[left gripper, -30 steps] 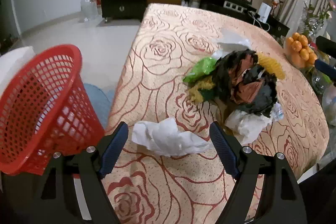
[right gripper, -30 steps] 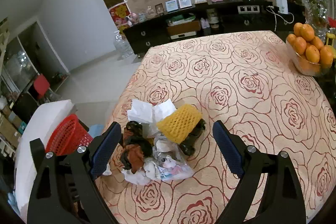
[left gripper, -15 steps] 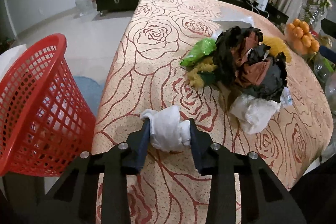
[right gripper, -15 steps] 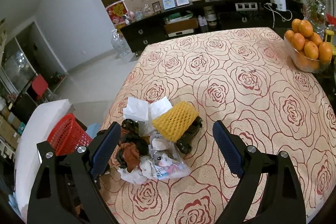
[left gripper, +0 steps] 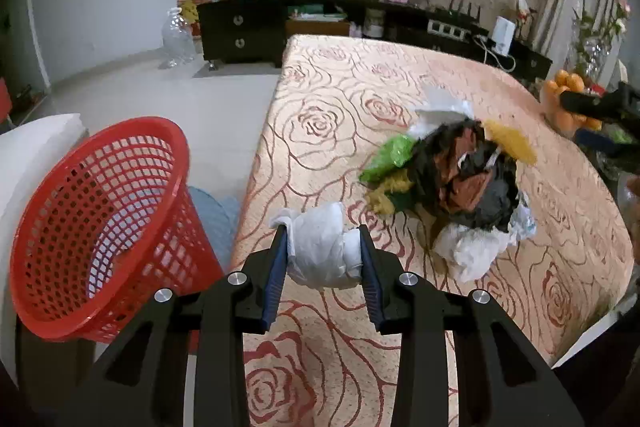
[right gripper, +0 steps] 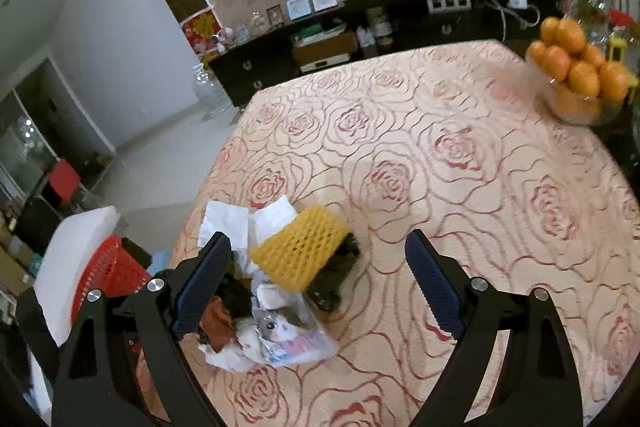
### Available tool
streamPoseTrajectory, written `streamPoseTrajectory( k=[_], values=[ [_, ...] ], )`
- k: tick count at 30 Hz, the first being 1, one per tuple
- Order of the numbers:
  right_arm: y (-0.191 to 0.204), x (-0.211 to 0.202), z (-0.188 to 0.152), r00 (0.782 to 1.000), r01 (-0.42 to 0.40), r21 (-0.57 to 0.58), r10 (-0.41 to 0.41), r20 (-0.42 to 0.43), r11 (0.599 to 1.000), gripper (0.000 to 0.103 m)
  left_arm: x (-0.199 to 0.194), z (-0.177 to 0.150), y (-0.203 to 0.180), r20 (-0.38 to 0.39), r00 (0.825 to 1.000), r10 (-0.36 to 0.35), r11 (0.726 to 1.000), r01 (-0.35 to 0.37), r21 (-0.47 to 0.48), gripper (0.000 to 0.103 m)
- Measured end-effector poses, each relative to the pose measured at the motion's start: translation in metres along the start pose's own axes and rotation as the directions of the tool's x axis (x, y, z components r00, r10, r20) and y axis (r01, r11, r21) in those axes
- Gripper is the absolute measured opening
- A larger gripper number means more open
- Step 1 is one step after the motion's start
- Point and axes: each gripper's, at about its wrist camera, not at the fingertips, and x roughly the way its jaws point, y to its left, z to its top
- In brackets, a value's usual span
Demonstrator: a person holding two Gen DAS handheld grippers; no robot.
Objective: Collect trash
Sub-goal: 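Grasp the yellow foam net with the right tool while the left tool holds the tissue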
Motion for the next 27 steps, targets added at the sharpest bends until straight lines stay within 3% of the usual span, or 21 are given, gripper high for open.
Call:
streamPoseTrajectory(
  k=[6, 13, 23, 27],
  values=[
    [0.007, 0.035, 0.007, 0.998, -0.038, 0.011, 0.039, -0.043, 0.999, 0.086, -0.007, 0.001, 0.004, 0.012, 1.0, -0.005, 1.0, 0.005, -0.011, 0.032],
    [0.011, 0.073, -0.001, 0.993, -0.016, 0.005, 0.016, -0.118, 1.0, 0.085, -0.012, -0.001, 0.006, 0.015, 1.0, 0.005, 1.0, -0.005, -0.006, 0.032],
    [0.009, 0.078, -0.012, 0.987, -0.008, -0.056, -0.001, -0.158, 0.998, 0.043, -0.022, 0.001, 0.016, 0.037, 0.999, 0.007, 1.0, -0.006, -0.029, 0.032],
    [0.01, 0.071, -0.014, 0.988, -0.02, -0.06, 0.01, -0.154, 0.998, 0.036, -0.024, 0.003, 0.017, 0.04, 0.999, 0.012, 0.999, -0.011, -0.032, 0.032]
  ],
)
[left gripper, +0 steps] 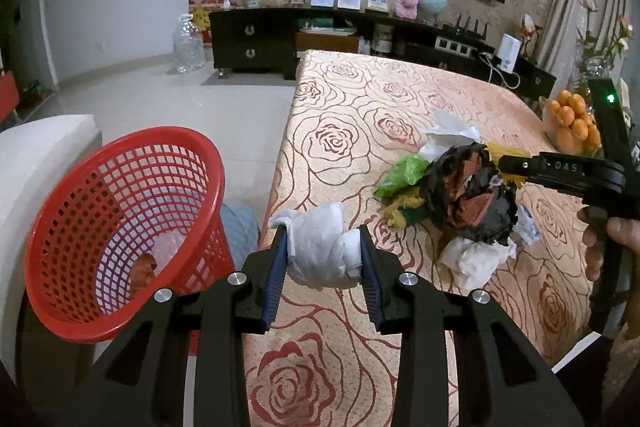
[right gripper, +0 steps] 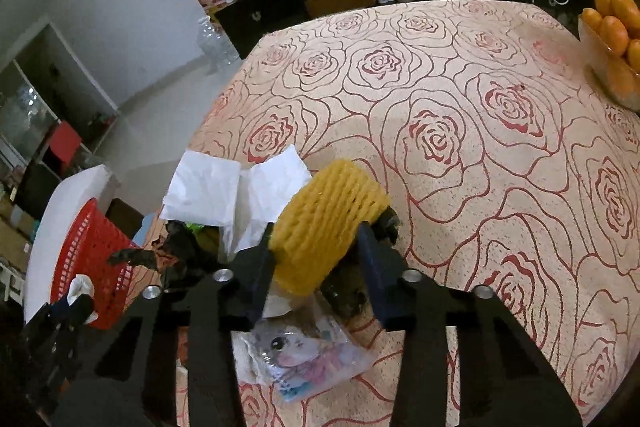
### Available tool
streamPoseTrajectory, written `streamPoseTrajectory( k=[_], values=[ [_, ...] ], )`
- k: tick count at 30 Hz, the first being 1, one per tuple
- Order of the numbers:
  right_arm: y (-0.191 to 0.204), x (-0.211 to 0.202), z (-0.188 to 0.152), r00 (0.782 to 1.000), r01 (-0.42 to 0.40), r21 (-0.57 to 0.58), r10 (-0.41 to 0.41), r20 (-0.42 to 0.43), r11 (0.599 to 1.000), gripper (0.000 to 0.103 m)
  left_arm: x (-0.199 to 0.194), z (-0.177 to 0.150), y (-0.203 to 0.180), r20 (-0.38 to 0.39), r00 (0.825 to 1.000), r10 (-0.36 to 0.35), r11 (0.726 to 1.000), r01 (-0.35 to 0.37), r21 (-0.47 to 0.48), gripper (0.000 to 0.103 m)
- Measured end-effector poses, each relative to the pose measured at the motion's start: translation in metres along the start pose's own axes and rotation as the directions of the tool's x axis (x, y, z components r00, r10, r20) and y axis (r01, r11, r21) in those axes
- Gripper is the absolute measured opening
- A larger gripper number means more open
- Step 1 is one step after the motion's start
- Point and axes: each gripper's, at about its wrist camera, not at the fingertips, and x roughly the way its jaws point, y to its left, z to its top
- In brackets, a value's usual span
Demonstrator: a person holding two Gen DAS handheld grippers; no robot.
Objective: Collect trash
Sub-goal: 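Grasp the yellow foam net with the right tool while the left tool holds the tissue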
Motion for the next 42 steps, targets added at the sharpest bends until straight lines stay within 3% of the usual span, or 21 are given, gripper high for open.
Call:
streamPoseTrajectory(
  k=[4, 19, 31, 42],
  values=[
    [0.003, -0.006, -0.001, 1.0, -0.003, -0.009, 0.003, 0.011, 1.0, 0.028, -0.001, 0.001, 0.001, 0.001, 1.0, 0.006, 1.0, -0.006, -0.003, 0.032],
    [0.029, -0.056, 0.007, 0.985, -0.085, -0.085, 0.096, 0.145, 0.993, 0.028, -0.013, 0.006, 0.012, 0.055, 0.997, 0.05, 0.998, -0.048, -0.034, 0.032],
    [0.074, -0.06, -0.003, 0.98, -0.099, -0.205, 0.132, 0.152, 0.974, 0.028, -0.03, 0.016, 0.039, 0.112, 0.983, 0.145, 0.986, -0.133, -0.101, 0.032],
    [0.139, -0.063, -0.015, 0.968, -0.146, -0.352, 0.207, 0.143, 0.924, 0.028, -0.052, 0.028, 0.068, 0.146, 0.959, 0.242, 0.965, -0.221, -0.143, 0.032]
  ],
)
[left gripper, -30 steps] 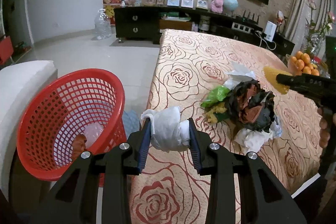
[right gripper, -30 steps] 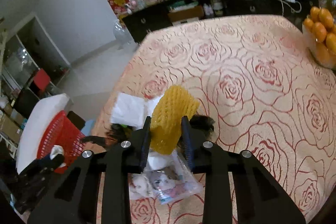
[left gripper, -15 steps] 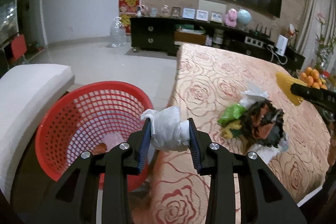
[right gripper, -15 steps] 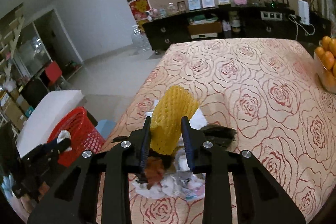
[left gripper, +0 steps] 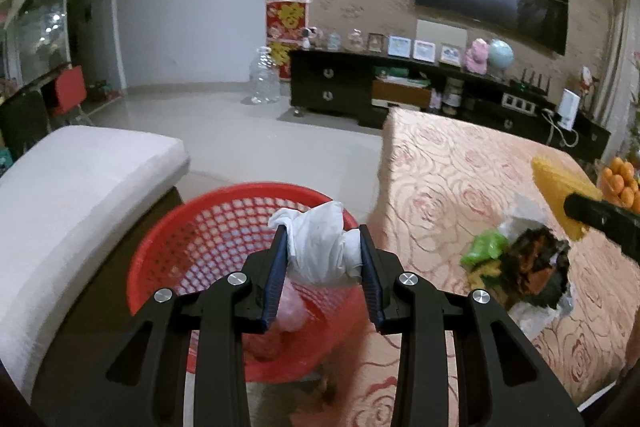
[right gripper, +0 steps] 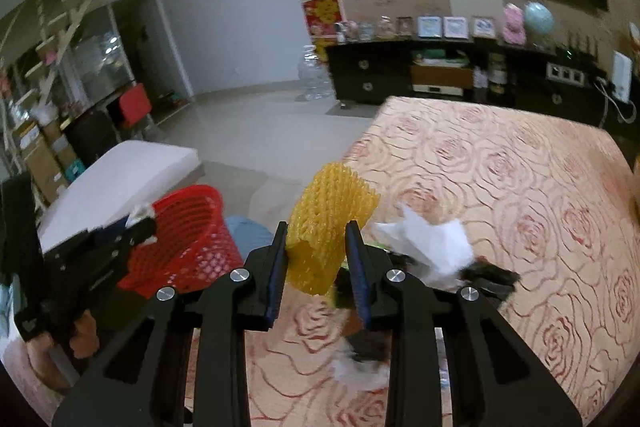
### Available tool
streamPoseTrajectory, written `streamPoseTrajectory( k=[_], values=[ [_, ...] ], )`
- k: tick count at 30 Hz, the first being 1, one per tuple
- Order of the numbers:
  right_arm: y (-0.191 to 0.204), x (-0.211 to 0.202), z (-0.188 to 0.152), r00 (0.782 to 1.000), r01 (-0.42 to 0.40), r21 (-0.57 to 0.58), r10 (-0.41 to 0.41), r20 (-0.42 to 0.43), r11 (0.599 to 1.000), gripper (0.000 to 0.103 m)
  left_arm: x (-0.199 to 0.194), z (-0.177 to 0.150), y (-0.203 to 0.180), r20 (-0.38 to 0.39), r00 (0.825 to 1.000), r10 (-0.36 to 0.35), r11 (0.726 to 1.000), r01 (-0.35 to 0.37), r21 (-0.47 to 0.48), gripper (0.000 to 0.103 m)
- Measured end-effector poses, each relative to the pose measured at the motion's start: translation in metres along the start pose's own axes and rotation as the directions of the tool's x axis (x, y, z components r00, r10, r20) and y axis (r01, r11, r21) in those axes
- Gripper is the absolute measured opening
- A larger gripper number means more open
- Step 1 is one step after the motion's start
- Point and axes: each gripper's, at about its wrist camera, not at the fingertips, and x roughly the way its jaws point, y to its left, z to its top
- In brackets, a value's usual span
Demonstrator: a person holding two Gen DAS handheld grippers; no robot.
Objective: Collect trash
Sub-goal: 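Grasp the yellow foam net with the right tool while the left tool holds the tissue, then move tissue and foam net over the red basket and open both tools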
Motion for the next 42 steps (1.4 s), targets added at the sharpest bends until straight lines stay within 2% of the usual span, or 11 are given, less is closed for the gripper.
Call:
streamPoseTrajectory(
  k=[9, 14, 21, 30, 32, 33, 35, 37, 42],
  values=[
    [0.071, 0.013, 0.024, 0.995, -0.097, -0.17, 0.098, -0.005, 0.981, 0.028, -0.003, 0.029, 0.051, 0.048, 0.996, 0.073, 0.996, -0.07, -0.054, 0.032],
    [0.098, 0.032, 0.037, 0.988, -0.155, -0.235, 0.156, -0.013, 0.96, 0.028, 0.011, 0.026, 0.077, 0.013, 0.996, 0.084, 0.989, -0.082, -0.124, 0.032],
    [0.113, 0.076, 0.028, 0.974, -0.222, -0.218, 0.203, -0.105, 0.95, 0.028, 0.026, 0.021, 0.085, -0.04, 0.993, 0.107, 0.985, -0.111, -0.13, 0.033],
    [0.137, 0.104, 0.018, 0.957, -0.266, -0.223, 0.23, -0.175, 0.938, 0.028, 0.033, 0.015, 0.088, -0.085, 0.99, 0.108, 0.989, -0.116, -0.096, 0.033],
    [0.141, 0.107, 0.016, 0.954, -0.273, -0.227, 0.234, -0.185, 0.935, 0.032, 0.035, 0.014, 0.088, -0.094, 0.99, 0.105, 0.989, -0.113, -0.093, 0.033],
    [0.142, 0.108, 0.015, 0.952, -0.279, -0.227, 0.237, -0.192, 0.933, 0.035, 0.036, 0.014, 0.088, -0.1, 0.99, 0.098, 0.99, -0.107, -0.094, 0.035],
    [0.144, 0.109, 0.012, 0.949, -0.287, -0.226, 0.244, -0.201, 0.931, 0.049, 0.037, 0.012, 0.09, -0.107, 0.99, 0.092, 0.99, -0.103, -0.098, 0.041],
    [0.144, 0.109, 0.011, 0.949, -0.287, -0.221, 0.245, -0.2, 0.932, 0.058, 0.035, 0.012, 0.091, -0.104, 0.99, 0.094, 0.989, -0.105, -0.105, 0.051],
    [0.14, 0.105, 0.011, 0.952, -0.277, -0.209, 0.238, -0.194, 0.938, 0.06, 0.031, 0.013, 0.092, -0.079, 0.992, 0.104, 0.986, -0.113, -0.124, 0.068]
  ],
)
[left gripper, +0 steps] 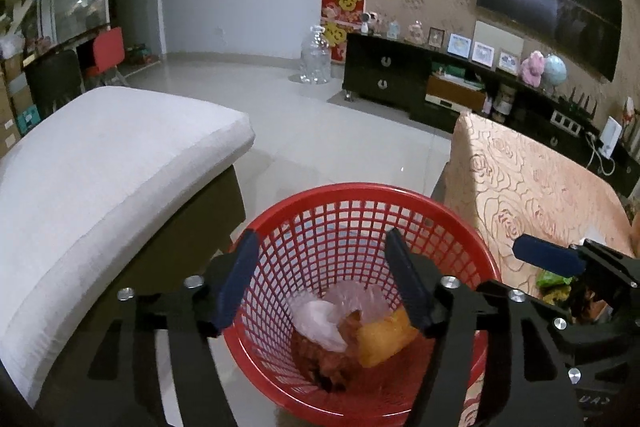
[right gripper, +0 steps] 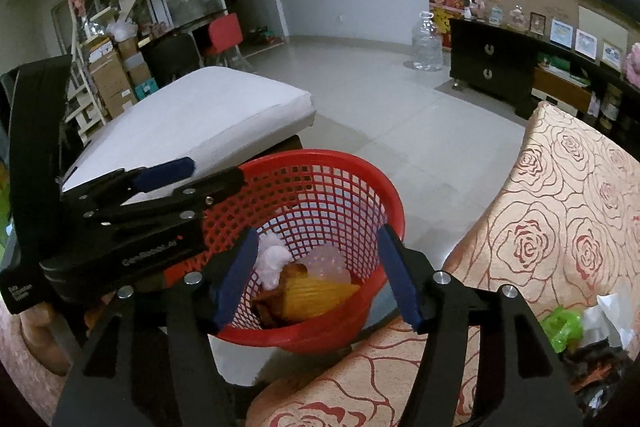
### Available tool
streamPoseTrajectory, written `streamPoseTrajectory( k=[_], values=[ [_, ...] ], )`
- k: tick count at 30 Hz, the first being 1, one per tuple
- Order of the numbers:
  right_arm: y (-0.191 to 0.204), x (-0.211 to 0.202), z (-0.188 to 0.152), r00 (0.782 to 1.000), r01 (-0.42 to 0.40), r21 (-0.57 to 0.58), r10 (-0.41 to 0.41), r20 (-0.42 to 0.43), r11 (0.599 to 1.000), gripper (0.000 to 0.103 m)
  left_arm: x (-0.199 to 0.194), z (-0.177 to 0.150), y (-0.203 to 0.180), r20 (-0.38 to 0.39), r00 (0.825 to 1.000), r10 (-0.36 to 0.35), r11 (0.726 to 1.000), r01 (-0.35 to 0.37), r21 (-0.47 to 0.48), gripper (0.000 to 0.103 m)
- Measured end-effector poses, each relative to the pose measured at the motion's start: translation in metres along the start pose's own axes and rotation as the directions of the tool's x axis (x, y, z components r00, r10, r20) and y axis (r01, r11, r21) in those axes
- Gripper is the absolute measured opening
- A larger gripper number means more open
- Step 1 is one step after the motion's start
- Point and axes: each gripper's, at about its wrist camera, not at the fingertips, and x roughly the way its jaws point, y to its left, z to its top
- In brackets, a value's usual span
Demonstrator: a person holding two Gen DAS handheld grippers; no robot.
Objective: Collect trash
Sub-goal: 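Move tissue and foam net over the red basket and open both tools, then return to the table and grasp the black and brown leaves with the left tool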
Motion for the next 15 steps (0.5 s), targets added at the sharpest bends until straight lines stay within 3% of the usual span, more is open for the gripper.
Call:
streamPoseTrajectory(
  k=[6, 15],
  values=[
    [-0.009, -0.008, -0.004, 0.999, 0.03, 0.021, -0.031, 0.014, 0.999, 0.063, -0.009, -0.001, 0.002, 0.045, 0.999, 0.014, 1.0, -0.013, -0.014, 0.076],
    [-0.023, -0.024, -0.008, 0.993, 0.101, 0.059, -0.104, 0.053, 0.993, 0.07, -0.013, -0.004, -0.002, 0.063, 0.998, 0.005, 1.0, -0.004, -0.012, 0.077]
  ],
)
